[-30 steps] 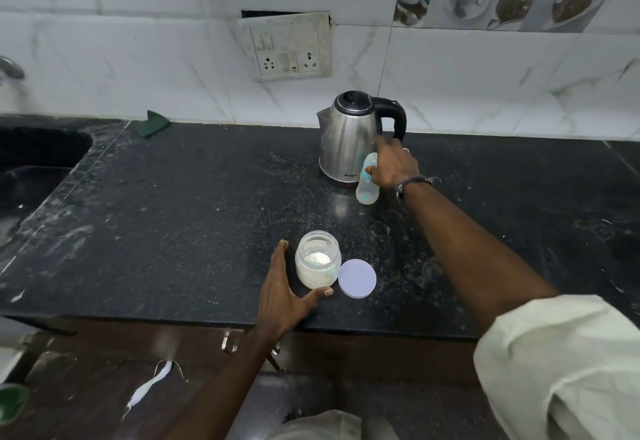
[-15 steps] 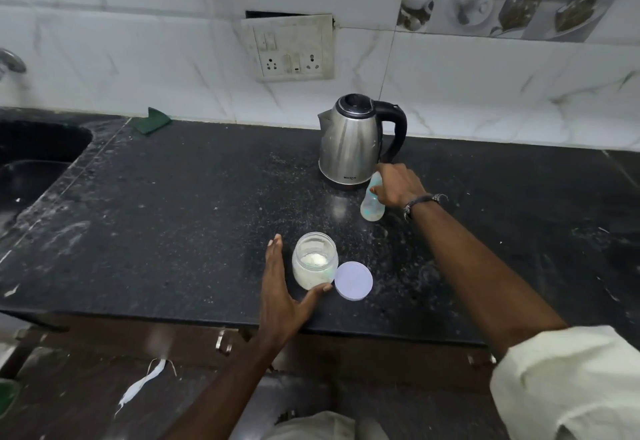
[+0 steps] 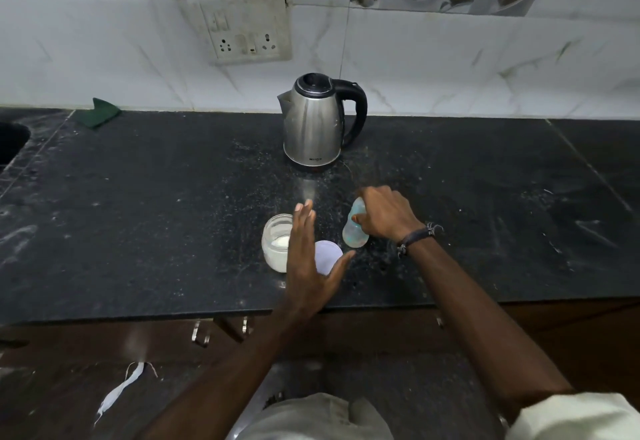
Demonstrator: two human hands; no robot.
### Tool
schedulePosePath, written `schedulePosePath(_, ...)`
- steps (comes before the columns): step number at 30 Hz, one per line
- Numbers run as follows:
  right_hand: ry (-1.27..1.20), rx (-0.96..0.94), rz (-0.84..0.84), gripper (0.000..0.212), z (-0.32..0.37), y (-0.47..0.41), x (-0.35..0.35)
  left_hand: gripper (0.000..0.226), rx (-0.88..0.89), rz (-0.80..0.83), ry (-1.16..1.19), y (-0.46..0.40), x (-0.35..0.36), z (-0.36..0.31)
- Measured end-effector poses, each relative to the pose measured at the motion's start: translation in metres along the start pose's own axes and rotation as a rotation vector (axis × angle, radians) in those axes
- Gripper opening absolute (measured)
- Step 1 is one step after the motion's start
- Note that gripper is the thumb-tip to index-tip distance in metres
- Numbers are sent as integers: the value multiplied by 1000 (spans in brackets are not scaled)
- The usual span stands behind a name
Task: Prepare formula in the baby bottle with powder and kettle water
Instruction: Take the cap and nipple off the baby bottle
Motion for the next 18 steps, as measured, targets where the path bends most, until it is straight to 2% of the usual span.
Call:
schedulePosePath(2, 1, 5, 13, 43, 3, 10, 1, 90, -62, 91, 30, -1, 17, -3)
schedulePosePath(6, -3, 10, 31, 40, 7, 23, 3, 90, -391, 304, 74, -6, 47, -5)
schedulePosePath(9, -8, 18, 27, 41, 8, 29, 2, 65, -536, 447, 107, -15, 66, 5)
schedulePosePath(12, -3, 27, 26, 41, 10, 31, 0, 45, -579, 529, 125, -20, 74, 17)
schedulePosePath(18, 34, 26, 54, 41, 16, 31, -3, 35, -556, 550, 70, -21, 75, 27)
Point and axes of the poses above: each hand's wrist, its own y-axis away from the middle knuckle, its own x-axis out of the palm, z = x × y, the point moved 4 cm from there along -y, towards the middle knuckle, and after that the axes turned 15 degrees about -x, right-handed, at the moved point
